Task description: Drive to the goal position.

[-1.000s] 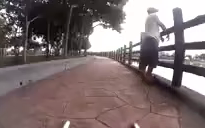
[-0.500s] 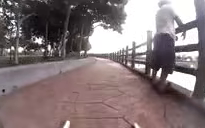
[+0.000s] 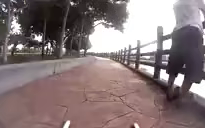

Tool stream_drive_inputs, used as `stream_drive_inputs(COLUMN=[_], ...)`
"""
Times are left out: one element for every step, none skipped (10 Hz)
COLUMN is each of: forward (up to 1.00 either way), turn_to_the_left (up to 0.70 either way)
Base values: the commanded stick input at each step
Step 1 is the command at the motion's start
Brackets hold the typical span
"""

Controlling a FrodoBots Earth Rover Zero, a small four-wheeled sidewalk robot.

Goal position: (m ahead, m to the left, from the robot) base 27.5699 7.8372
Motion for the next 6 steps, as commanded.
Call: stream_drive_inputs(forward=[1.0,1.0,1.0,1.0,1.0,1.0], turn_to_the_left=[0.0,0.0,0.0,0.0,-0.21,-0.37])
